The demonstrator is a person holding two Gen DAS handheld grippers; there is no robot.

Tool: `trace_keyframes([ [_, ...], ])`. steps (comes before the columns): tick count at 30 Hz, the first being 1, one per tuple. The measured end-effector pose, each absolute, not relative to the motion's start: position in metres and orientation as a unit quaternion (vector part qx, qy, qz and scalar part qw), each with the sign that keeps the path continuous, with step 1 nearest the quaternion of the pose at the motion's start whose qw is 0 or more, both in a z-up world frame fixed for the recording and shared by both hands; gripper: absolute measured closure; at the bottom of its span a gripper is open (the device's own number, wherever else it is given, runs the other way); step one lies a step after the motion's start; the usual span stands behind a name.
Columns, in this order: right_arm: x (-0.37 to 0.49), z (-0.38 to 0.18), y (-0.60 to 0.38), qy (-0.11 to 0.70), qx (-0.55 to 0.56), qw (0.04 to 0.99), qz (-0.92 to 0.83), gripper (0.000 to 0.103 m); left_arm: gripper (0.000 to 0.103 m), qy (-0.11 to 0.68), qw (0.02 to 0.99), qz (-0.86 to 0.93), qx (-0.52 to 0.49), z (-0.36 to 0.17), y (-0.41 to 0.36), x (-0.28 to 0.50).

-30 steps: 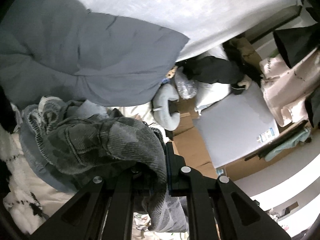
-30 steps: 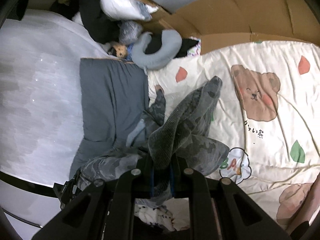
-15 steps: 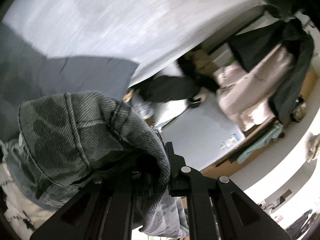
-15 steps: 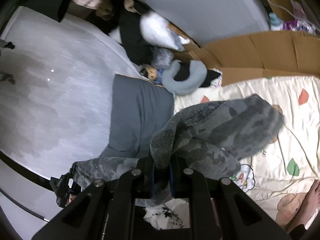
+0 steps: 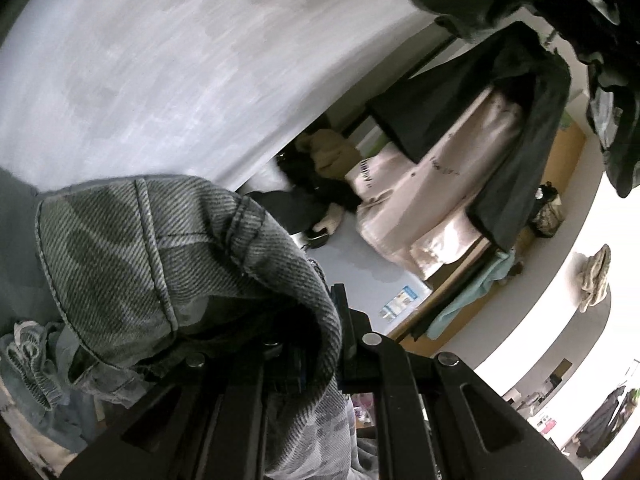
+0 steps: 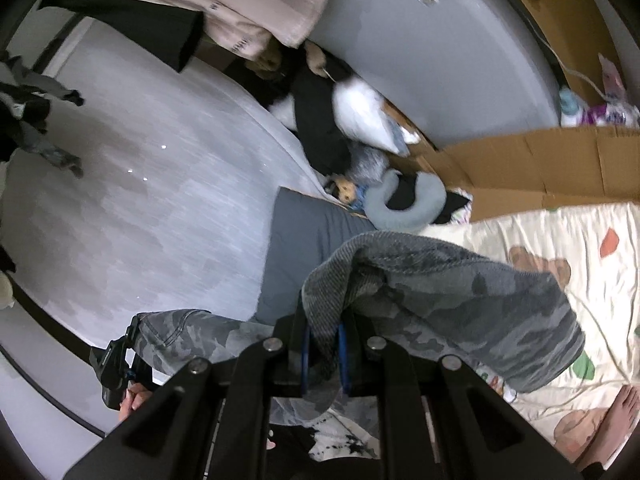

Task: Fold clothes
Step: 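Lift the garment with both grippers, spreading it between them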

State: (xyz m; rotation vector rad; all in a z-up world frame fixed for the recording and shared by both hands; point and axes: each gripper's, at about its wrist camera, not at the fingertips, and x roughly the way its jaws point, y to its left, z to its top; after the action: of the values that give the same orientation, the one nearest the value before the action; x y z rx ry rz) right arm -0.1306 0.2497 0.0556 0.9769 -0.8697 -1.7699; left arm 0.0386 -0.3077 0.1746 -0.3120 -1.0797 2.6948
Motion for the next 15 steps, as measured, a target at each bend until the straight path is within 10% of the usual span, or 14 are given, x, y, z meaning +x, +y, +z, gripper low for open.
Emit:
trace_keyframes([
  [15, -0.113, 0.149, 0.320, -0.373, 0.317, 0.473, -0.733, 0.093, 0.095, -0.341, 0.169, 0.924, -0.049, 0.274, -0.257, 0.061],
])
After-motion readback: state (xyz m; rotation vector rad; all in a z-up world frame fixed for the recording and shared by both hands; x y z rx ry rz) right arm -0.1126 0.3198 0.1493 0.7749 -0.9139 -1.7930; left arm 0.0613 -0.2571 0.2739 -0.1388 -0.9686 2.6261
